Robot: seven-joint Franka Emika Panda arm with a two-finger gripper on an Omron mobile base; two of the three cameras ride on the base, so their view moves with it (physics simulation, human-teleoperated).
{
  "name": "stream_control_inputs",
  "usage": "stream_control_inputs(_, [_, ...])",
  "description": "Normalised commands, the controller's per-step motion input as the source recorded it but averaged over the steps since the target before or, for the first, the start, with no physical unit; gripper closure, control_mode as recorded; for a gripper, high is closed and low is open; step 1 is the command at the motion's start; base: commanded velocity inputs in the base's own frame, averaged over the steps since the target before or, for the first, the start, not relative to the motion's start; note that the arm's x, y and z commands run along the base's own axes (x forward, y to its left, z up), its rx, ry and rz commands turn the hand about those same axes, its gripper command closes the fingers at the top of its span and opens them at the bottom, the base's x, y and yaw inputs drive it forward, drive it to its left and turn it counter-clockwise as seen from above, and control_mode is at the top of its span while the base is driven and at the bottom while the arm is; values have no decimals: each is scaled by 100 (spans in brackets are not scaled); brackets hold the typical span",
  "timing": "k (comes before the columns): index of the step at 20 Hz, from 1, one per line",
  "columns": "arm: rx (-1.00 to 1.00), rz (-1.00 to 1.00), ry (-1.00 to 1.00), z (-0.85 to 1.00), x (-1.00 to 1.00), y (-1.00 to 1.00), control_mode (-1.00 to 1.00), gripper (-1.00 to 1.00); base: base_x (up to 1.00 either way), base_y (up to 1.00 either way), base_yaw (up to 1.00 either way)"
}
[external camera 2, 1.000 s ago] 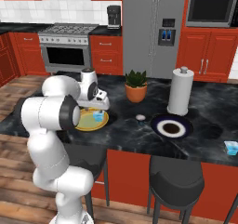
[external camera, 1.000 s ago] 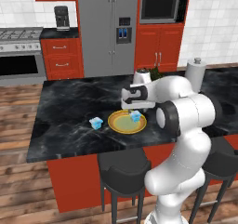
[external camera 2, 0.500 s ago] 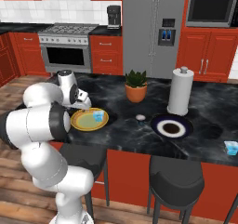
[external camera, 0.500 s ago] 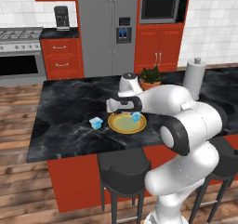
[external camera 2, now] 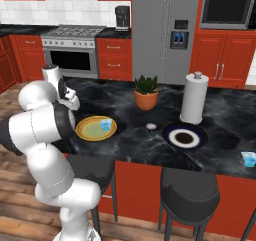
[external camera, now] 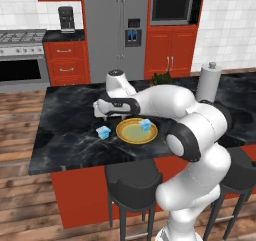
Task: Place two yogurt containers on each plate.
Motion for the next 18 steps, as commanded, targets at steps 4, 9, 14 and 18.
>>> stream_control_inputs(4, [-15,0,0,-8,8,21,-100,-100,0,0,0])
stream_control_inputs(9, [-21,3,0,-25,0,1,-100,-100,0,0,0])
stream_control_inputs(14, [-15,6,0,-27,3,-5,-100,-100,0,0,0])
stream_control_inputs(18, [1,11,4,-25,23,0,-100,-100,0,0,0])
